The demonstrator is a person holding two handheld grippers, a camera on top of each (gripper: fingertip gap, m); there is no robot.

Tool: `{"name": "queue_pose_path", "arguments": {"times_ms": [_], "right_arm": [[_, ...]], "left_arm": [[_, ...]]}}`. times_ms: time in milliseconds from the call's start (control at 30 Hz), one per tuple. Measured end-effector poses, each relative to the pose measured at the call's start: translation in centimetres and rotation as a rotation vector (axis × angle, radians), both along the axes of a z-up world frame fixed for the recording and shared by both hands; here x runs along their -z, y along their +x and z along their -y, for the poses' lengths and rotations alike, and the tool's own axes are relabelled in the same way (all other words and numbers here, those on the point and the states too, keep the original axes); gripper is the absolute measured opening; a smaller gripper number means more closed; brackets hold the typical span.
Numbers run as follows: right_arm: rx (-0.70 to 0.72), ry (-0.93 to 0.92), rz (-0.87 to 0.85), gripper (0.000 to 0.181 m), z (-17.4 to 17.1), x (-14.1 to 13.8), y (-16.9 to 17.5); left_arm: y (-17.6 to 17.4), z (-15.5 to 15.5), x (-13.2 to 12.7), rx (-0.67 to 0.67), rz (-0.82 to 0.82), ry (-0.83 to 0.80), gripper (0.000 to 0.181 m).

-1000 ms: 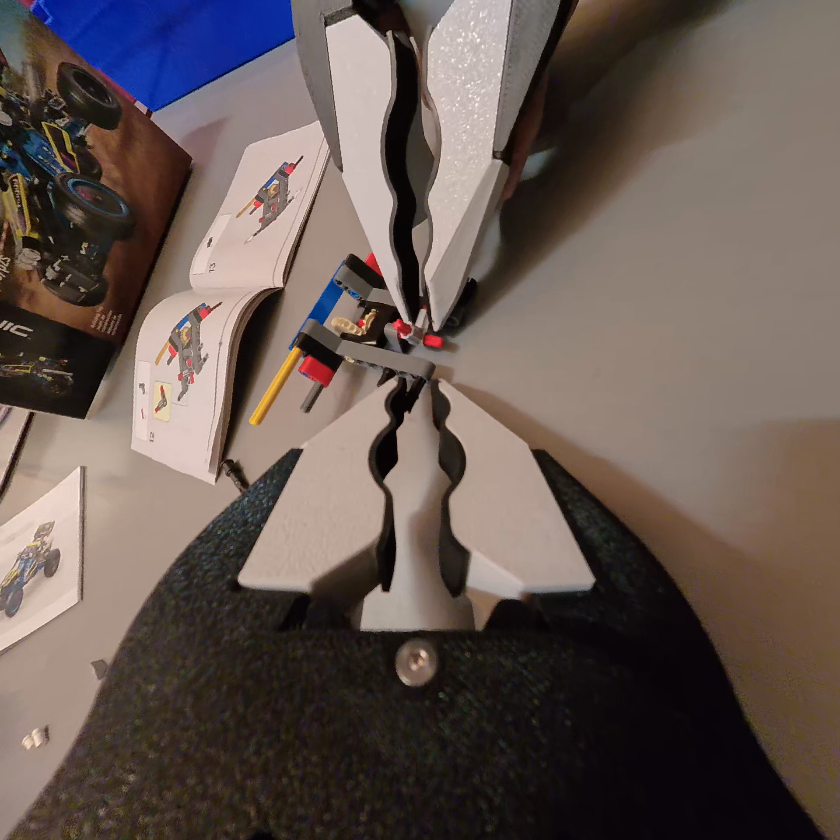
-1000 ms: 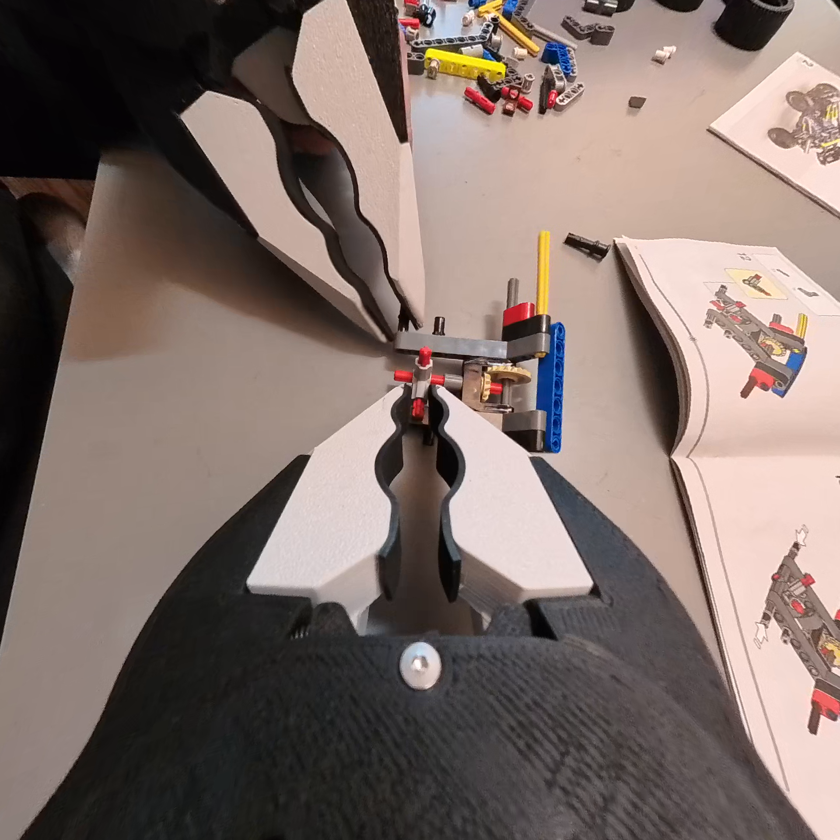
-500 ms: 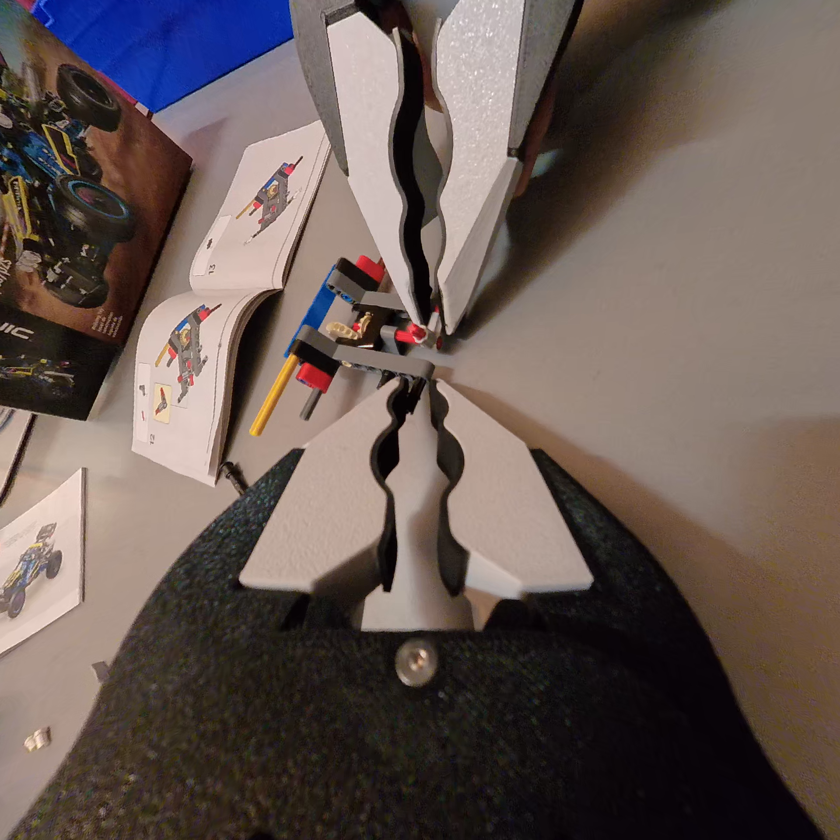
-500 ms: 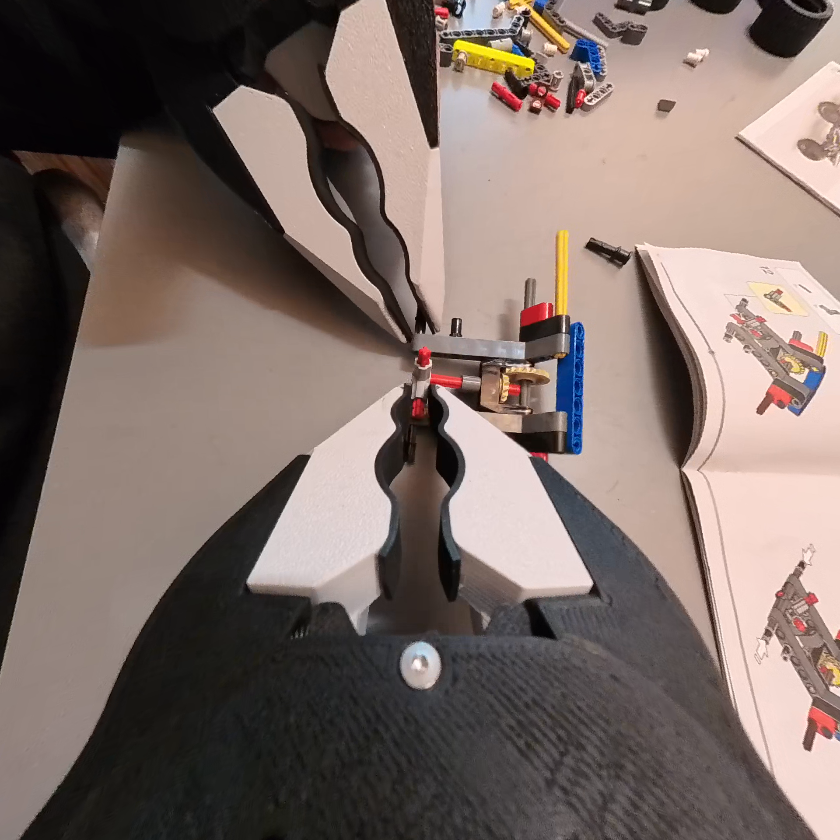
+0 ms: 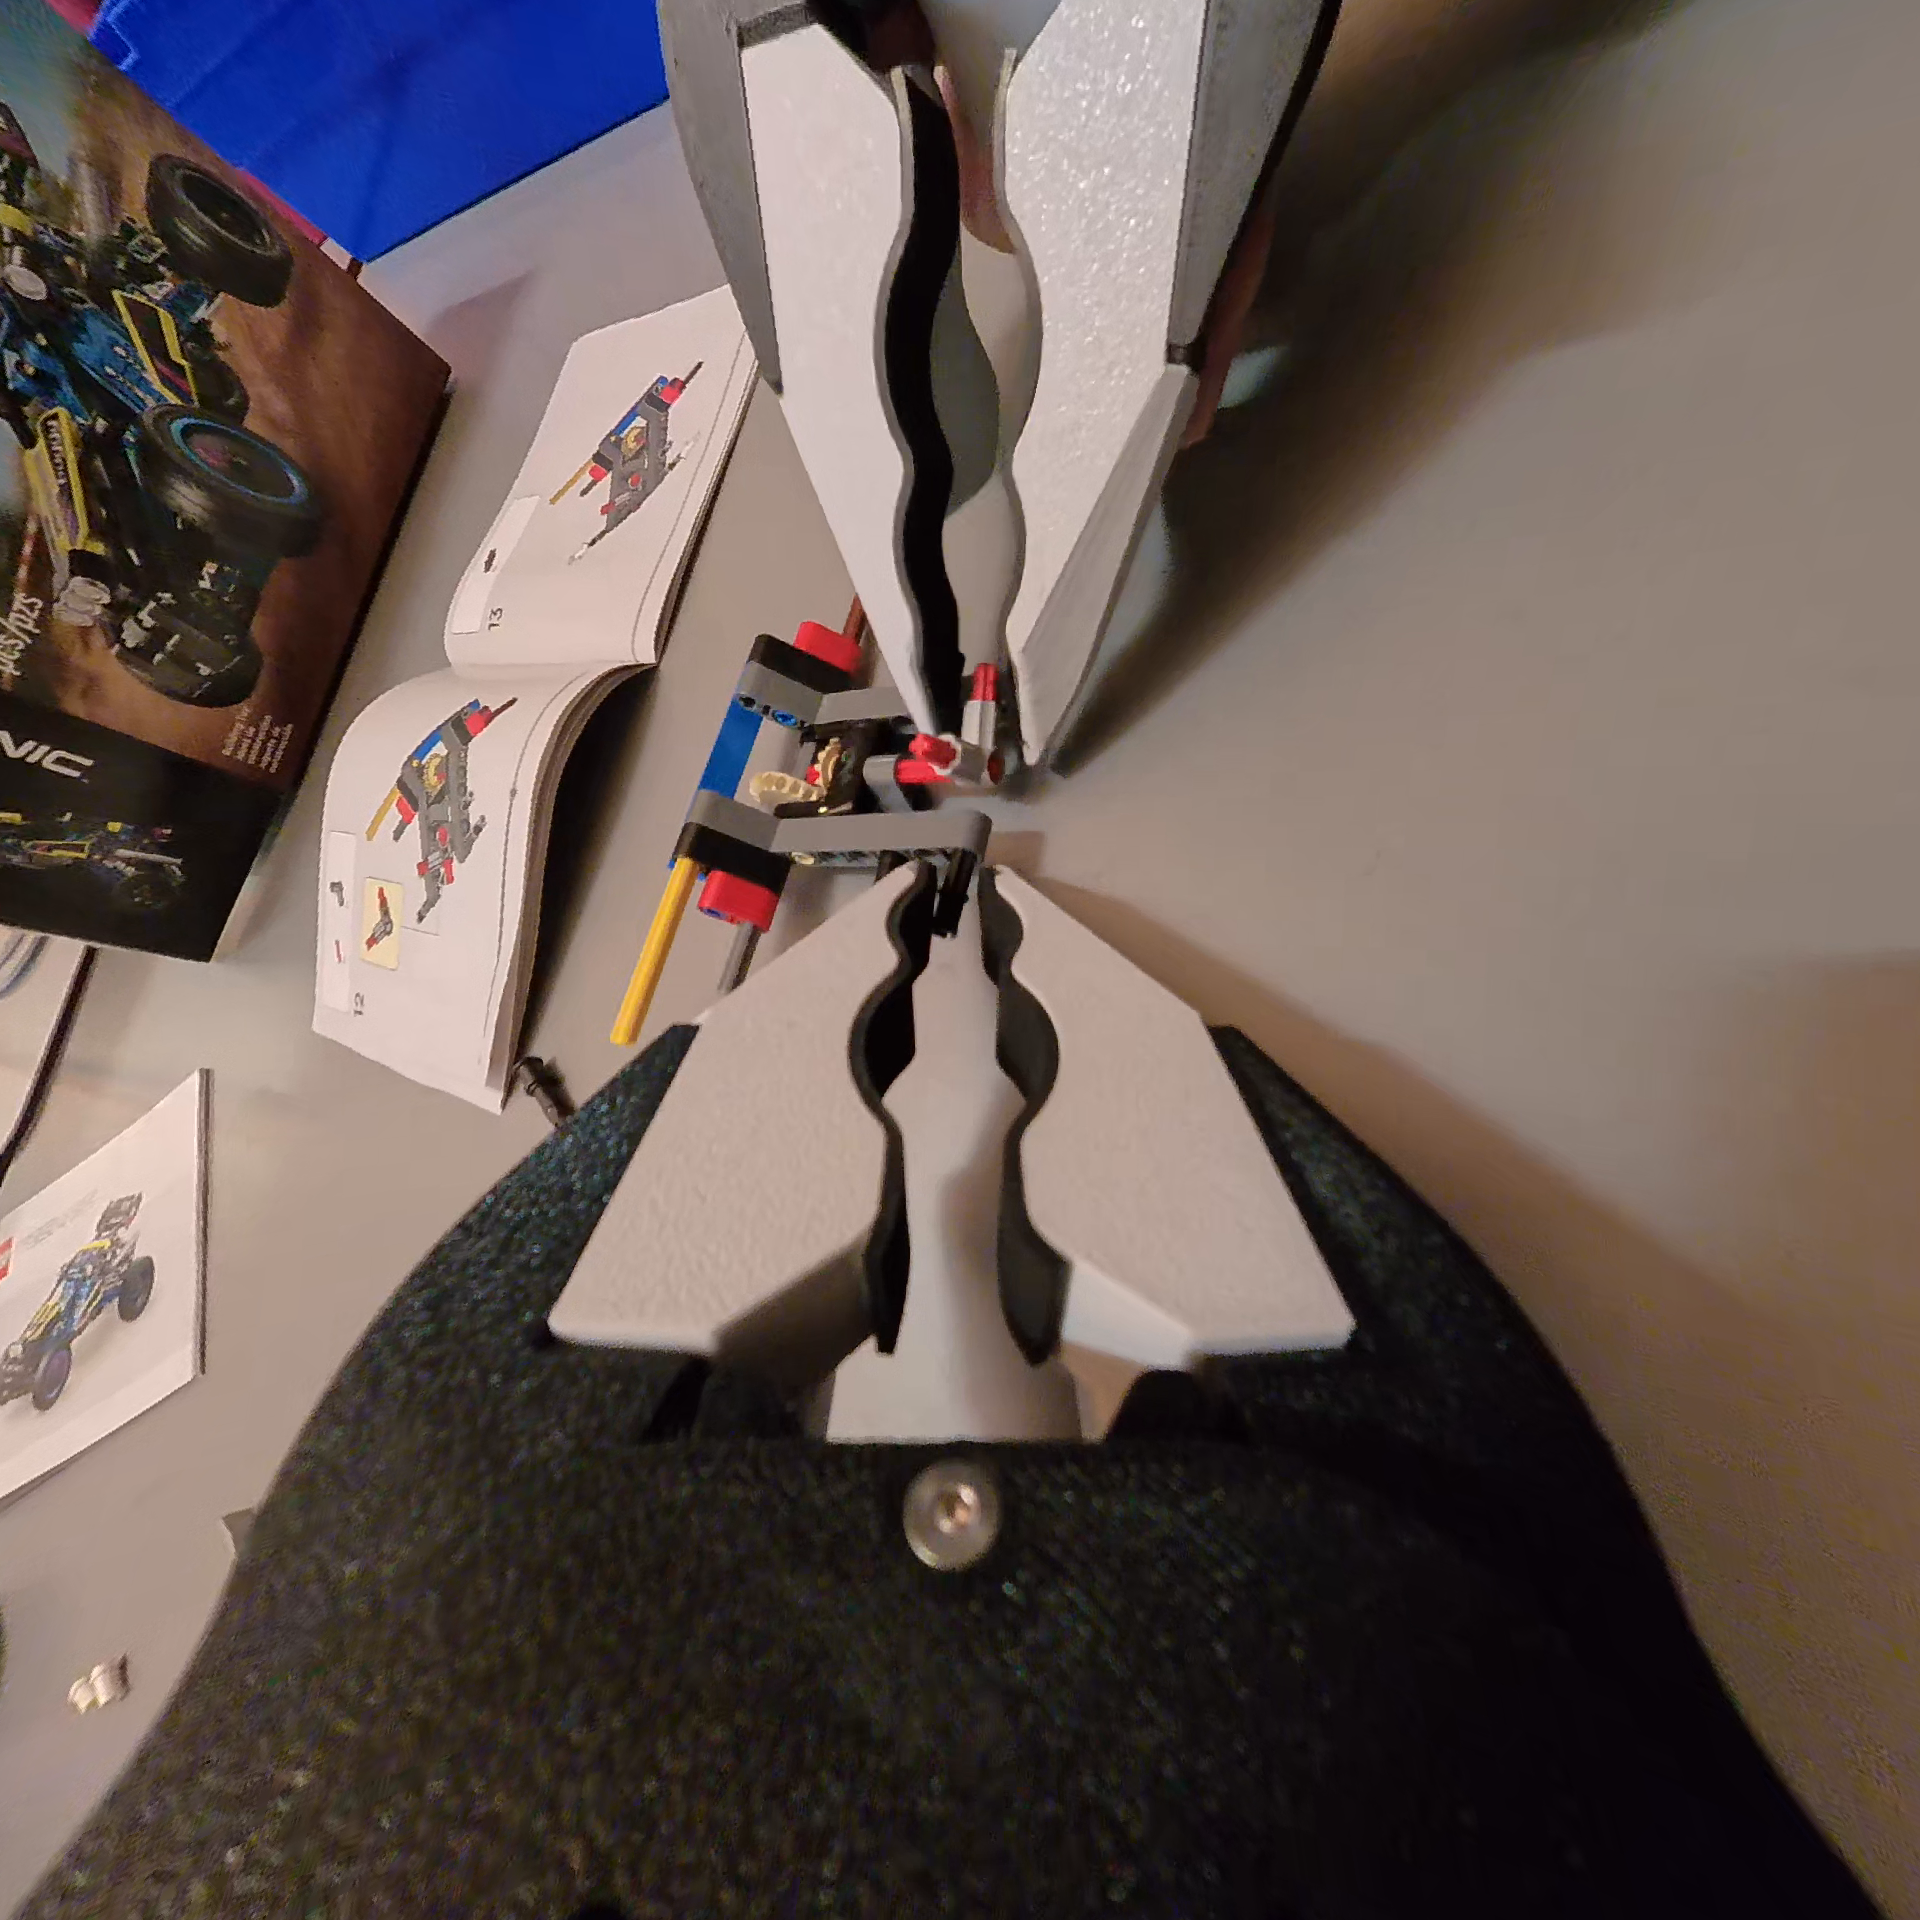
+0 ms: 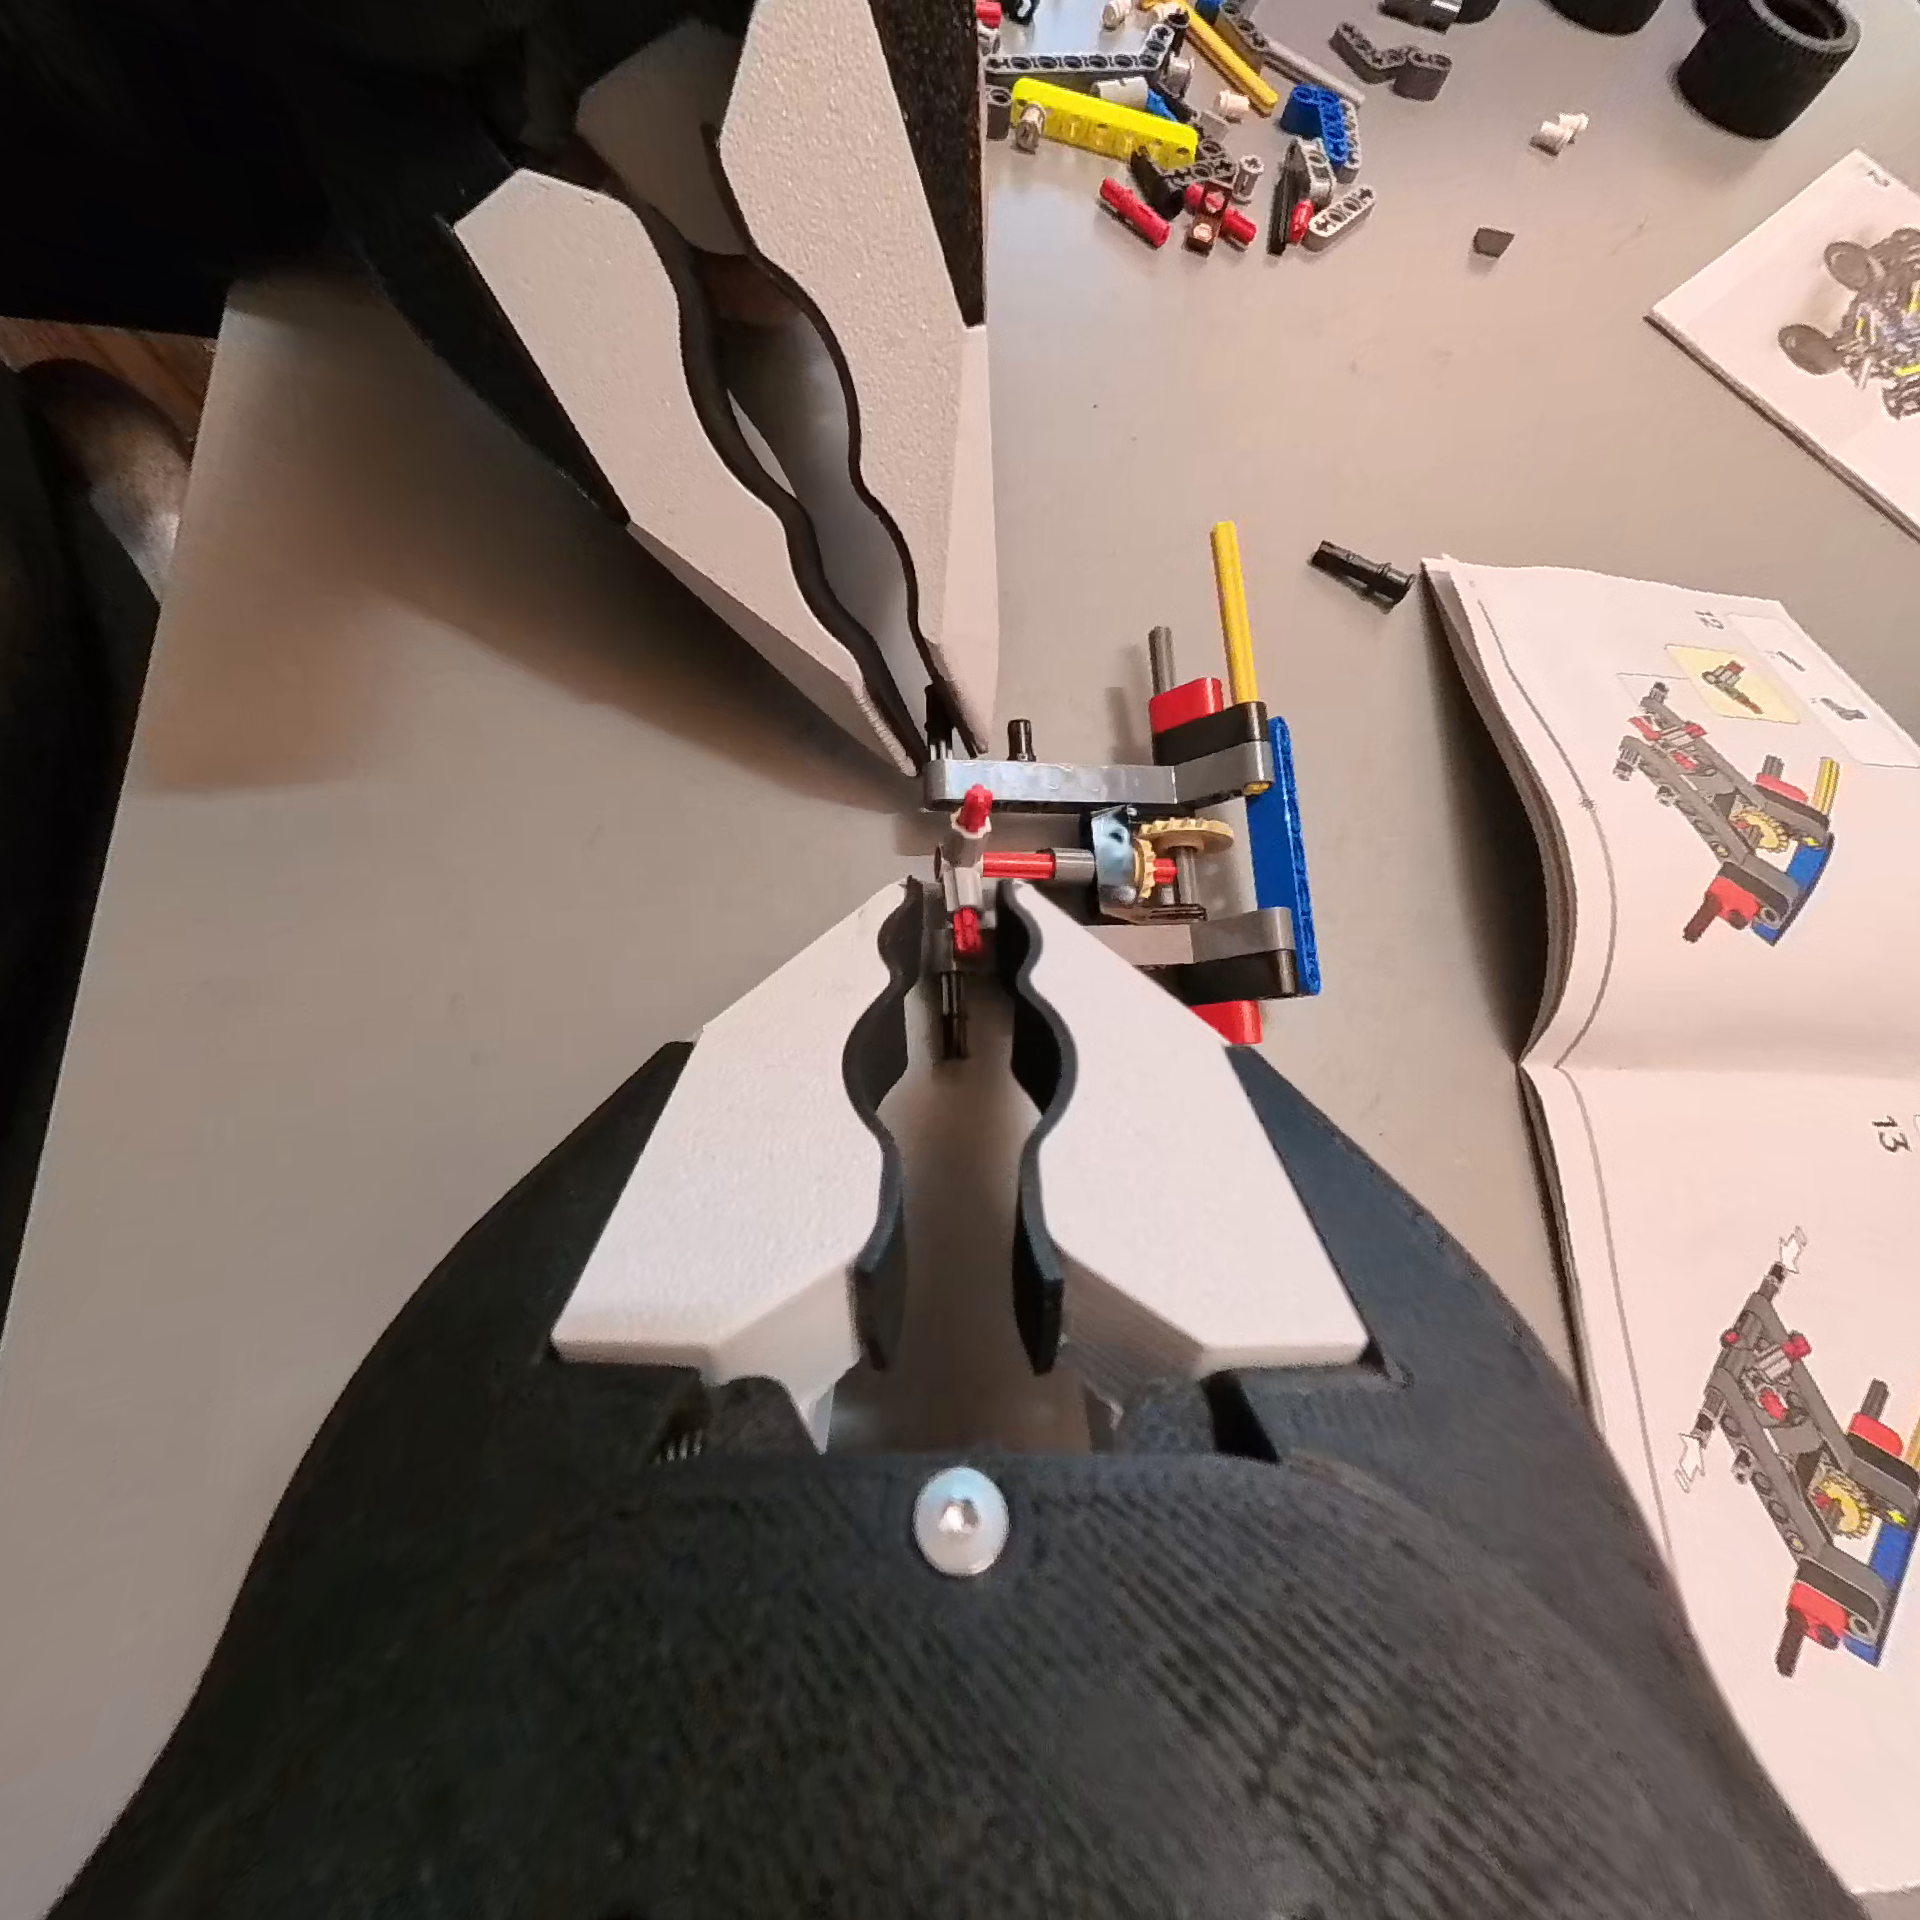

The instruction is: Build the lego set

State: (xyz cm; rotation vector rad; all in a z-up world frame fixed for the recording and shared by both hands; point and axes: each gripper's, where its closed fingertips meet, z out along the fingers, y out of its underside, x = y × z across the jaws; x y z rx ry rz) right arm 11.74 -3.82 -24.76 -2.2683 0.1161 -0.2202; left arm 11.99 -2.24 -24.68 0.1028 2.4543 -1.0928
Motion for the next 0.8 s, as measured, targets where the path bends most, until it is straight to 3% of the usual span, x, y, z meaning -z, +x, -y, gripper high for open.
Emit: {"name": "queue_pose_path", "arguments": {"times_ms": [467, 600, 667, 800], "right_arm": [[0.020, 0.047, 0.028, 0.015, 0.6, -1.4, 0.5], [0.020, 0.094, 0.009, 0.024, 2.1, -2.9, 0.6], [0.092, 0.134, 0.020, 0.026, 4.1, -4.0, 2.2], [0.412, 0.155, 0.096, 0.024, 10.2, -4.2, 7.8]], "left_arm": [[-0.1, -0.2, -0.3, -0.003, -0.012, -0.017, 0.009], [-0.8, -0.4, -1.5, 0.012, -0.057, -0.085, 0.014], [-1.0, -0.9, -2.3, 0.010, -0.084, -0.136, 0.014], [-0.1, -3.3, -4.1, -0.056, -0.115, -0.235, 0.014]]}}
